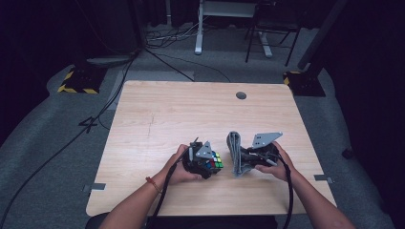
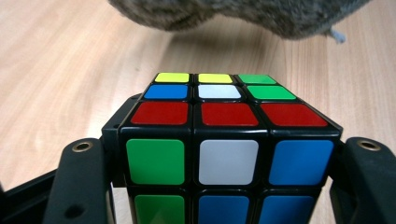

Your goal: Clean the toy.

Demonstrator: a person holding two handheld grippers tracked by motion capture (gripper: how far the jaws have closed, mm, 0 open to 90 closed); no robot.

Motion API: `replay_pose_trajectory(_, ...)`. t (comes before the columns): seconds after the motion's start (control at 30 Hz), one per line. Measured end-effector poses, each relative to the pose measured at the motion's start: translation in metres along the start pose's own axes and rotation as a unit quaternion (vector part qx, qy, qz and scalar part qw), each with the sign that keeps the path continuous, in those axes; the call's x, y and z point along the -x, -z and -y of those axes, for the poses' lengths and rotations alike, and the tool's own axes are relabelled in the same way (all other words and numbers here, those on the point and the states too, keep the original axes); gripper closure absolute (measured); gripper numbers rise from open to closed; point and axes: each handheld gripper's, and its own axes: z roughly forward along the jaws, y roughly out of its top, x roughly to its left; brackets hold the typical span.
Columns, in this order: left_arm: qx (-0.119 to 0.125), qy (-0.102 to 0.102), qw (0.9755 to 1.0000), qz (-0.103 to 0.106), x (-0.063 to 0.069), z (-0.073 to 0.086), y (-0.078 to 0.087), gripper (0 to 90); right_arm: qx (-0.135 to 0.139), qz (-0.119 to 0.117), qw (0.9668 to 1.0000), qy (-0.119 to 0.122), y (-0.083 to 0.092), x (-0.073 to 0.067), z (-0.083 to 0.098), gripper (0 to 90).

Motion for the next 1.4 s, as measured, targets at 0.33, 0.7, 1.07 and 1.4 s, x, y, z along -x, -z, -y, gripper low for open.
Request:
replay_pose_trajectory(0.33,-0.023,0.009,0.9997,-0.002,-0.001,0.007,-0.006,28.5,-0.049,0.011,0.9987,-0.01,-0.009,0.013,0.012,71.7)
replay_pose_trajectory(0.7,-0.039,0.011,0.9991,-0.005,-0.003,0.009,-0.003,23.1,-0.081,0.016,0.9964,-0.019,-0.016,0.019,0.018,68.7)
replay_pose_trajectory(1.07,-0.052,0.008,0.9986,-0.007,0.0,0.011,0.013,16.8,-0.095,0.033,0.9943,-0.034,-0.015,0.025,0.02,51.2)
replay_pose_trajectory(1.4,-0.049,0.003,0.9986,-0.02,0.007,0.014,0.029,16.1,-0.052,0.063,0.9957,-0.045,-0.002,0.023,0.013,29.8)
